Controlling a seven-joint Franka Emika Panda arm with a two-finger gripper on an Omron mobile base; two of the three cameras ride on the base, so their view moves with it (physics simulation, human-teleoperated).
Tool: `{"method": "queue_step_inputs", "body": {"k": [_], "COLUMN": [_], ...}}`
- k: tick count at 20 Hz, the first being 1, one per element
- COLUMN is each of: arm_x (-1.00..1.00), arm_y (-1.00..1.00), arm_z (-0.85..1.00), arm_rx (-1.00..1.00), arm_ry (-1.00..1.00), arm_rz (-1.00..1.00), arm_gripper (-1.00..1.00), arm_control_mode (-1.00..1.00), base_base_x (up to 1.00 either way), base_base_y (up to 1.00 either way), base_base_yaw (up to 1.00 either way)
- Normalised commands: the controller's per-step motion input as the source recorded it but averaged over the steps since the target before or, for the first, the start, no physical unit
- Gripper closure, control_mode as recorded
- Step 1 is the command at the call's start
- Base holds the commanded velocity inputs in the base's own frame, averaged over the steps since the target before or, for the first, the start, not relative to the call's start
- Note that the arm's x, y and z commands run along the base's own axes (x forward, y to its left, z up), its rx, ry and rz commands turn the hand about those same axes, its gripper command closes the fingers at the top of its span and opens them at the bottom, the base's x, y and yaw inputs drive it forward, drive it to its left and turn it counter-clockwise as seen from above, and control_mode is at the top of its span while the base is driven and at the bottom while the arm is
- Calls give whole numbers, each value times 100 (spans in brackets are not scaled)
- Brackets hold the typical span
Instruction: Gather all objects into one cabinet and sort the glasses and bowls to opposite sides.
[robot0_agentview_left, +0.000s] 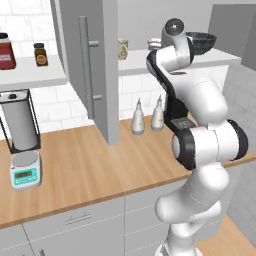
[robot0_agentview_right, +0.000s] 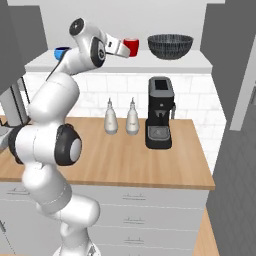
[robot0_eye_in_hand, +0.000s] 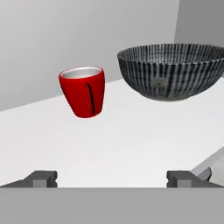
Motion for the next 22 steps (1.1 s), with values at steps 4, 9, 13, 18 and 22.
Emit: {"method": "queue_step_inputs", "body": {"k": [4, 9, 13, 18, 22], "arm_x": [50, 35, 36, 45, 47], "arm_y": [-25, -19, -1, 1, 0], "arm_z": [0, 0, 0, 0, 0], "arm_rx": [0, 0, 0, 0, 0], "arm_ry": [2, 2, 3, 1, 1], "arm_rz": [0, 0, 0, 0, 0], "arm_gripper": [-100, -100, -100, -100, -100], "arm_control_mode": [-100, -100, -100, -100, -100], "base_base_x": [0, 0, 0, 0, 0], "base_base_y": [0, 0, 0, 0, 0], "base_base_yaw": [0, 0, 0, 0, 0]}}
